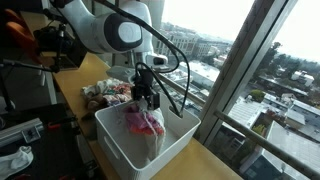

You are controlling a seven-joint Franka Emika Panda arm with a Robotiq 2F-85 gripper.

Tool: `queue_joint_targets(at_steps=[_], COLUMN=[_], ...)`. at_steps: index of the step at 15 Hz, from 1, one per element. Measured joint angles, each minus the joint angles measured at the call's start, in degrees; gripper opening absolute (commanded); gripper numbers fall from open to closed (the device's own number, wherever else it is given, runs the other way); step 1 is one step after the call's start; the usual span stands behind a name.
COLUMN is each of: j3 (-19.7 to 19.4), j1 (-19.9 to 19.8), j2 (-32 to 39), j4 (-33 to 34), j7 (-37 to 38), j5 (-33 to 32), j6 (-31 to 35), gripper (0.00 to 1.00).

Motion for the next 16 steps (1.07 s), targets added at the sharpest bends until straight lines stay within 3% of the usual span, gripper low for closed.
queue_joint_targets(at_steps=[4, 8, 12, 16], j3=[0.0, 0.6, 3.8, 10.5], j1=[0.8, 3.0, 5.6, 10.5], j2=[3.4, 1.8, -5.7, -8.4], j4=[1.1, 0.7, -2.4, -5.2], j7=[1.2, 2.0, 2.0, 2.2], j5=[0.2, 0.6, 3.1, 8.5], j6=[0.0, -0.1, -0.1, 2.5], gripper=[0.73, 0.99, 1.00, 1.00])
